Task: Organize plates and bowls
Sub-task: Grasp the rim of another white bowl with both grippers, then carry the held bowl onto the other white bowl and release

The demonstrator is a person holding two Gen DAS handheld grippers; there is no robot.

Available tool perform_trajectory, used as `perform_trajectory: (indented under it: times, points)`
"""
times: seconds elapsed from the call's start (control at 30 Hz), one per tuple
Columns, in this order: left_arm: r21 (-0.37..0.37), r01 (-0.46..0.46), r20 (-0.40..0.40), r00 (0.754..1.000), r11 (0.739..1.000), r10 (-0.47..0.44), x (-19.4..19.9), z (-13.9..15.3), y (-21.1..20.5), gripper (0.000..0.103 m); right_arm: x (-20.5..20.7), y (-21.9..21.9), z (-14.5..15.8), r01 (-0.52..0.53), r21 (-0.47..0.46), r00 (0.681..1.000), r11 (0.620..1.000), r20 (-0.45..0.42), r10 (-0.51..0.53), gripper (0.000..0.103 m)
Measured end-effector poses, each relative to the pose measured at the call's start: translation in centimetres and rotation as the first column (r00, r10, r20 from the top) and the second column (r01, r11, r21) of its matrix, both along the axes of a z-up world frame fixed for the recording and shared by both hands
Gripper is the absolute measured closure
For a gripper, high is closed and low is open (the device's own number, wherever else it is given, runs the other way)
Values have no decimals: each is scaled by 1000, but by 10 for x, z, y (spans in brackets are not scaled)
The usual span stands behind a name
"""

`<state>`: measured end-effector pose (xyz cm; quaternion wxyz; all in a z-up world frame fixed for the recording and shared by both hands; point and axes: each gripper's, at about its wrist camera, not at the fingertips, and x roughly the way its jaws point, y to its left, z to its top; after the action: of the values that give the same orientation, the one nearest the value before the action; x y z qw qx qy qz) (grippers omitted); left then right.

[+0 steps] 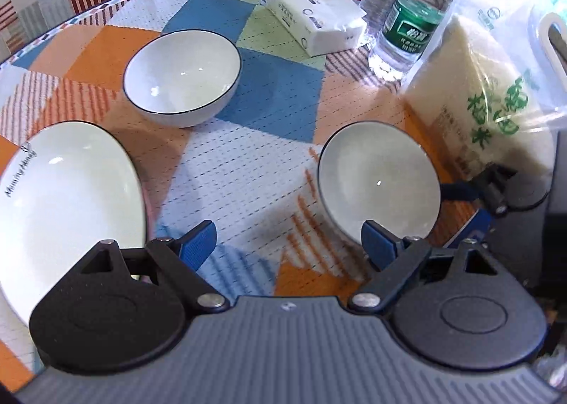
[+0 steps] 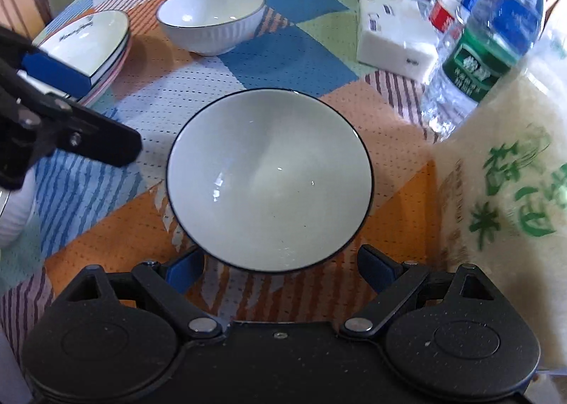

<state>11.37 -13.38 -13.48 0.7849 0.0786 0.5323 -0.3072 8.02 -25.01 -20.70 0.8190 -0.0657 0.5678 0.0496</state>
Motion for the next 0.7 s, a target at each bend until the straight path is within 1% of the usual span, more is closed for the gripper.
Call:
perform_trajectory:
  times: [0.1, 0.13, 0.23, 0.33, 0.4, 0.47, 0.5, 0.53, 0.57, 0.6, 0.63, 0.7]
  points:
    - [7, 3, 40, 999, 1000, -3, -1, -3, -7, 14, 1, -3, -3, 11, 28, 1000, 1000, 18, -11, 8]
    - [12, 7, 41, 999, 1000, -7, -1, -5, -10, 14, 1, -4, -4, 13, 40, 1000, 999, 22, -14, 8]
    - [1, 4, 21, 1000, 1000, -4, 3, -10, -13, 14, 1, -8, -8, 30, 81, 999, 996, 25, -32, 8]
    - [-8, 10, -2, 1000, 1000, -10, 6, -17, -17, 17, 3, -9, -12, 38, 115, 998, 993, 36, -42, 8]
    - [-4, 12, -17, 1000, 1000, -12, 7, -21, -22, 26, 3, -9, -15, 40, 140, 997, 989, 60, -48, 9]
    - [-10, 25, -21, 999, 1000, -26, 8, -24, -27, 43, 4, -9, -18, 50, 172, 995, 984, 80, -64, 8]
    - [-17, 32, -27, 999, 999, -32, 9, -26, -30, 48, 4, -9, -20, 58, 182, 993, 982, 91, -75, 8]
    - [-22, 33, -36, 999, 999, -34, 10, -28, -32, 59, 3, -8, -20, 62, 191, 991, 980, 108, -84, 8]
    - [-28, 34, -45, 998, 999, -36, 12, -29, -34, 73, 2, -8, -21, 64, 198, 988, 978, 122, -89, 8]
    - [-33, 33, -54, 998, 999, -34, 13, -31, -36, 79, 1, -8, -22, 63, 202, 986, 977, 136, -92, 8]
    - [-24, 33, -58, 998, 999, -34, 13, -33, -37, 87, 0, -8, -22, 62, 205, 984, 977, 149, -93, 9]
    - [-12, 35, -42, 999, 999, -35, 10, -33, -39, 89, -2, -8, -23, 59, 207, 982, 977, 163, -93, 9]
